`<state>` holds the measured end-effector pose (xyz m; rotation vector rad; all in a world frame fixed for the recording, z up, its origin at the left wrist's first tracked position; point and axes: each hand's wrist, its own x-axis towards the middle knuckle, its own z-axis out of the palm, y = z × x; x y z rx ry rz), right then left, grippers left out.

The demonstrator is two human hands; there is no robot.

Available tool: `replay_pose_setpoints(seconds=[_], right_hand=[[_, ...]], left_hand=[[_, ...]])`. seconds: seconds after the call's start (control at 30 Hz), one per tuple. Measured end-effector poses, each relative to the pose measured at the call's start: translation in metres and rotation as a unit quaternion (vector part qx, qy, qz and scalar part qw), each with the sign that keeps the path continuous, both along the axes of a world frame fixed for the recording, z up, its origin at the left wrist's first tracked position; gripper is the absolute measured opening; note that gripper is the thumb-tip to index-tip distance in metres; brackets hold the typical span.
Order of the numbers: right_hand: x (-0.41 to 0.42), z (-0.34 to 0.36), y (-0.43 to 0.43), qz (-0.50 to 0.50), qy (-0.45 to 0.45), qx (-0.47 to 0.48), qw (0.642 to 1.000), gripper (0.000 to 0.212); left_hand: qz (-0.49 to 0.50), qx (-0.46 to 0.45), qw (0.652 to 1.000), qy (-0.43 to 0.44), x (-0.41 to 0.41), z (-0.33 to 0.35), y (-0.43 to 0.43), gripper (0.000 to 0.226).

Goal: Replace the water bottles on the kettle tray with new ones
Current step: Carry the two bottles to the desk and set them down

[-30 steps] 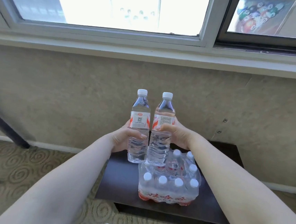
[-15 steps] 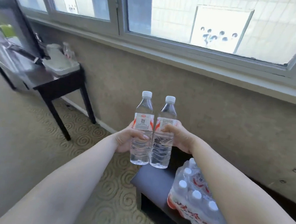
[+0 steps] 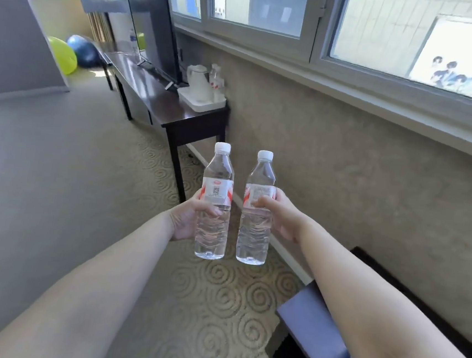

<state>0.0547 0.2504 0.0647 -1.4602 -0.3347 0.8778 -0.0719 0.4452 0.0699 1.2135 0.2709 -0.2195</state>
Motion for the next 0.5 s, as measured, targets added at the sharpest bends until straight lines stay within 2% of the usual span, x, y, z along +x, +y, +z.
replay_pose_setpoints(seconds=[0.17, 0.5], right_hand=[[0.018, -0.007, 0.104, 0.024, 0.0, -0.015, 1.0, 0.085], [0.053, -0.019, 0.308, 0.07, 0.008, -0.017, 0.997, 0.07]], left_hand=[[0.029, 0.003, 0.999, 0.022, 0.011, -0.013, 0.098, 0.072], [0.082, 0.0, 0.996, 0.025, 0.036, -0.02, 0.294, 0.069]])
